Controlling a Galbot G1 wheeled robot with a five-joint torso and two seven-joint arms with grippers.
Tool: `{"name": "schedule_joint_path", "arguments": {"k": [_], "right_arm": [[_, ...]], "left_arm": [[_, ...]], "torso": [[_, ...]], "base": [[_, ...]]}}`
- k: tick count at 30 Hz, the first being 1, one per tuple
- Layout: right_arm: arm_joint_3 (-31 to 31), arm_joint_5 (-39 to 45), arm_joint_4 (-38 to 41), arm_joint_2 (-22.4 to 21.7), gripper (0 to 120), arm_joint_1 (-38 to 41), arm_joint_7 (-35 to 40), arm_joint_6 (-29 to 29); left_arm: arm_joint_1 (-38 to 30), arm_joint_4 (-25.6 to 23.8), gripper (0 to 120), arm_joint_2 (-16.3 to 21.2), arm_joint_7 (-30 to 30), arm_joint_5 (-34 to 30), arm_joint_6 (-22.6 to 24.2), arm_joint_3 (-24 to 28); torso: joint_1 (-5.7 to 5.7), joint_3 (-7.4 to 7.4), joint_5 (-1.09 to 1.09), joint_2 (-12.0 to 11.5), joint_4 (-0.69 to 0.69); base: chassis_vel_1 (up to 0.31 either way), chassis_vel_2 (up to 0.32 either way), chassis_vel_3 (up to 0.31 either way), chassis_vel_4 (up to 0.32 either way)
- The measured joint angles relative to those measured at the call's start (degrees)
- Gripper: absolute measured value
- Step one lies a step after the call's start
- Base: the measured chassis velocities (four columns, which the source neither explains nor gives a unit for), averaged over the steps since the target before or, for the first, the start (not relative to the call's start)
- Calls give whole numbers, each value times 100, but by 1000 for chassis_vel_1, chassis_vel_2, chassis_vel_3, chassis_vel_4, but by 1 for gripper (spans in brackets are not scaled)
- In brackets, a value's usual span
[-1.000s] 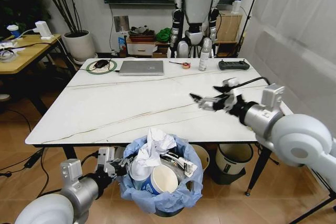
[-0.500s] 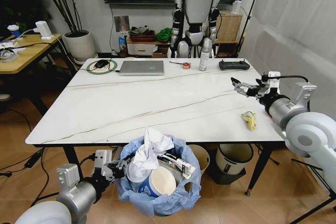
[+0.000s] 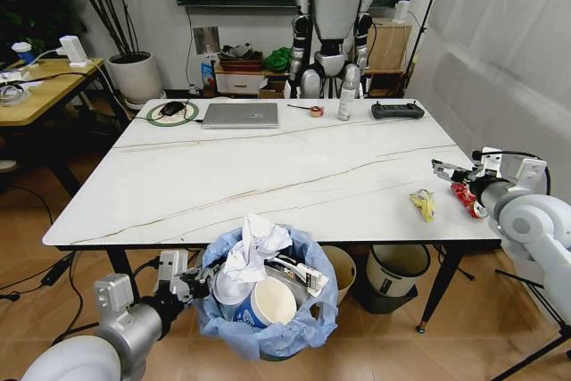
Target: Pick up the trash bin and place the trash from the table into it.
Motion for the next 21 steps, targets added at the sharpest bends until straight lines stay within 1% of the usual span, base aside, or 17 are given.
{"name": "schedule_joint_path", "arguments": {"k": [1,4,5,9,16,21], "right_arm": [[94,19,15,-37,100,-101,-77,0],[413,183,185,-140,100,-503,-340,-77],[477,186,224,-153,100,-601,-424,-81],[629,132,241,-92,100,-809,-678,-48],[726,-150,-47,161,100,-850,-899,42],[805,-343,-215,251,100,-816,-994,322]], "left_arm": [[-14,16,0,-2,0,-6,-3,0],[-68,60,0,-5,1,-16,-11,28],[-81,67,0,-5,2,-19,-11,31],[-105,88,0,-7,2,-33,-19,30],[-81,100,0,-23,10,-33,-31,4],[-78,99,0,-20,10,-44,-44,-28]], "torso": [[0,0,-3,0,-1],[0,0,1,0,-2],[0,0,-1,0,-1],[0,0,1,0,-1],[0,0,1,1,0],[0,0,1,1,-1]], "base": [[0,0,0,0],[0,0,0,0],[0,0,0,0],[0,0,0,0],[0,0,0,0],[0,0,0,0]]}}
